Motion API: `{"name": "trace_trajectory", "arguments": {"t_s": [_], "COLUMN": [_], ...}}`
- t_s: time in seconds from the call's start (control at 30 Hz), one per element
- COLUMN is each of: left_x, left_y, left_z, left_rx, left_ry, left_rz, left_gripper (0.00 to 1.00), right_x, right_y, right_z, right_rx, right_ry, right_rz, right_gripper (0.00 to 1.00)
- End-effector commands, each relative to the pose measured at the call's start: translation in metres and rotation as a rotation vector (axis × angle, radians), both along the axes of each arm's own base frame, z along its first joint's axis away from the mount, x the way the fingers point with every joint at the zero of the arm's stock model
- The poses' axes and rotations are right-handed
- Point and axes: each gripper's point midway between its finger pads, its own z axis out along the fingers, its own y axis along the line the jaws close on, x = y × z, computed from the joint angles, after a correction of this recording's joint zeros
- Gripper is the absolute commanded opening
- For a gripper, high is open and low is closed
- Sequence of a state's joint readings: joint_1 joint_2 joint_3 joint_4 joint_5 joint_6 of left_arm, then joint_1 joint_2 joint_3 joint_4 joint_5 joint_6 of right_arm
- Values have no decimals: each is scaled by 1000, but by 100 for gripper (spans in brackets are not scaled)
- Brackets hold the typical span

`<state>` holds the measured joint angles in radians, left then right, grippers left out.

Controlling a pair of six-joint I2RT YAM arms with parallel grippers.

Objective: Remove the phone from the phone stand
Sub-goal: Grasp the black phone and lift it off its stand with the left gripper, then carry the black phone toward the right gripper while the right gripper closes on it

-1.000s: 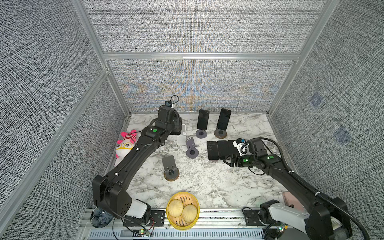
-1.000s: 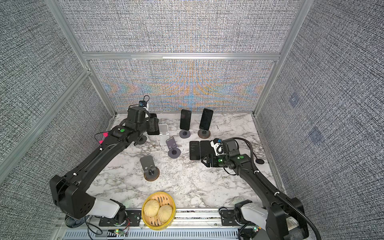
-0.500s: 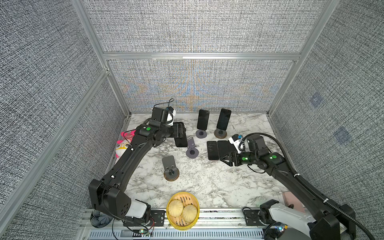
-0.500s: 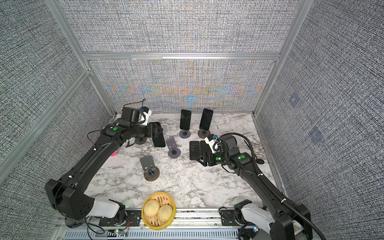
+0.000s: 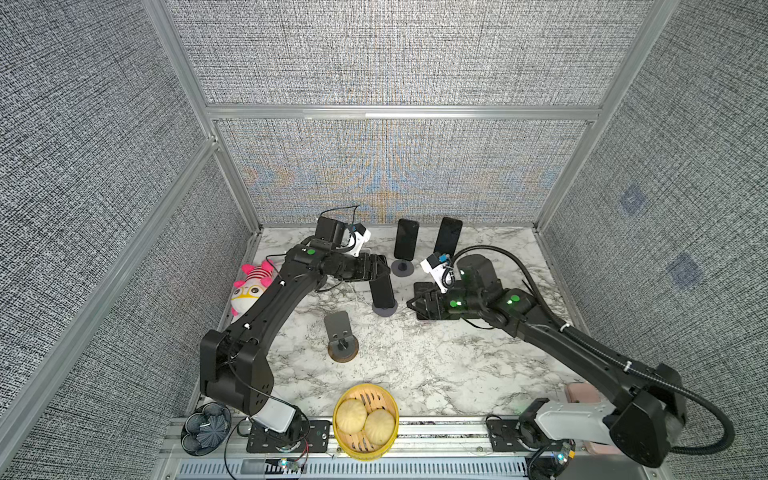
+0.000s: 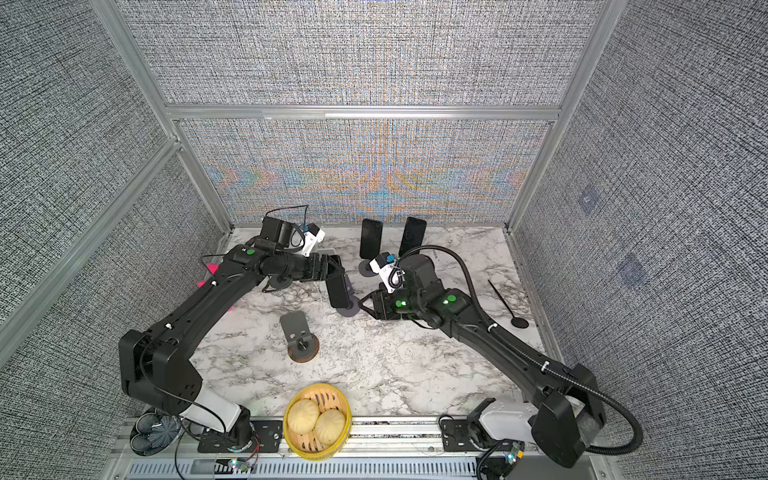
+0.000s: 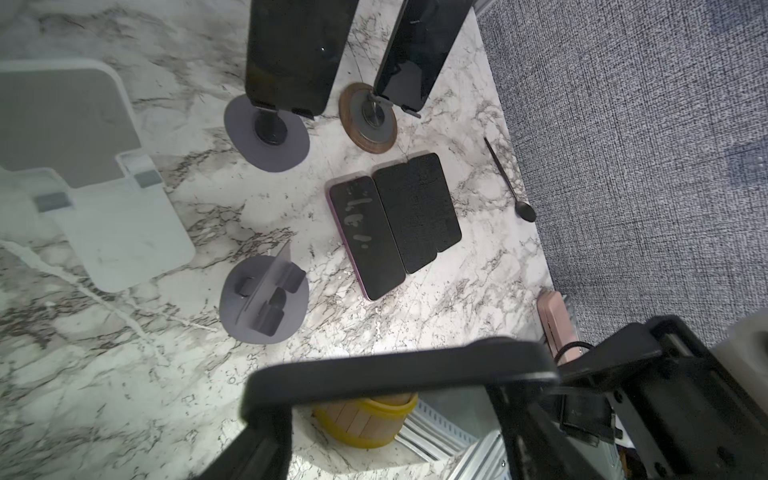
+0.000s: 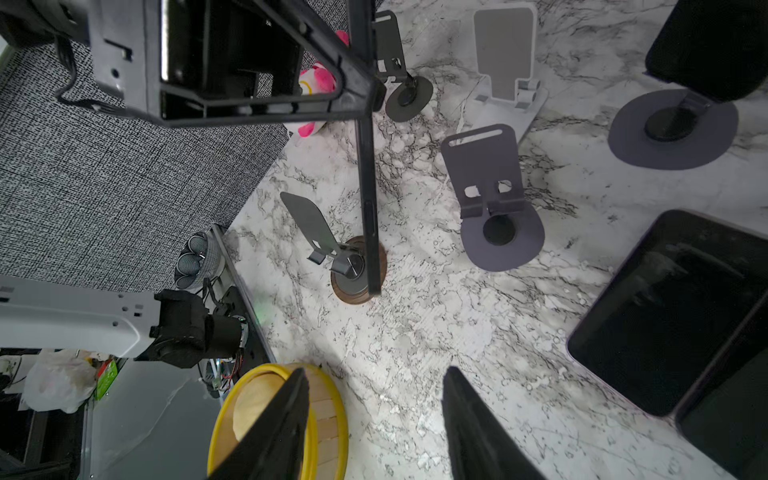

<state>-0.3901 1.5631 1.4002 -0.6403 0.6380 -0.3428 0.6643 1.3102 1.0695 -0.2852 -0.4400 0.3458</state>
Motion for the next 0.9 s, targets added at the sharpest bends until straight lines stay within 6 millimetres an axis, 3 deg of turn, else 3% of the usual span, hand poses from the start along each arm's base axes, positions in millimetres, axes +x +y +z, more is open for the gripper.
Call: {"name": "trace_trajectory", "arguments": {"t_s": [0.0, 0.13, 0.37, 0.87], "left_x": [-3, -6, -8, -6], "left_y": [-9, -11, -12, -12], "left_z": [8, 5, 7, 4], "left_rx": [-78, -96, -109, -110], "left_ry": [-9, 6, 9, 14], "left_rz": [-29, -38, -43, -35], "left_gripper": [0, 0, 0, 0], "right_x": [13, 17, 26, 32], "right_y": [15, 32, 35, 43], "right_z": [11, 10, 7, -3], "right_rx": [36, 70, 44, 49], "right_ry": [-43, -35, -22, 1], "right_rz": [-25, 4, -15, -16], "right_gripper": [45, 43, 43, 25]}}
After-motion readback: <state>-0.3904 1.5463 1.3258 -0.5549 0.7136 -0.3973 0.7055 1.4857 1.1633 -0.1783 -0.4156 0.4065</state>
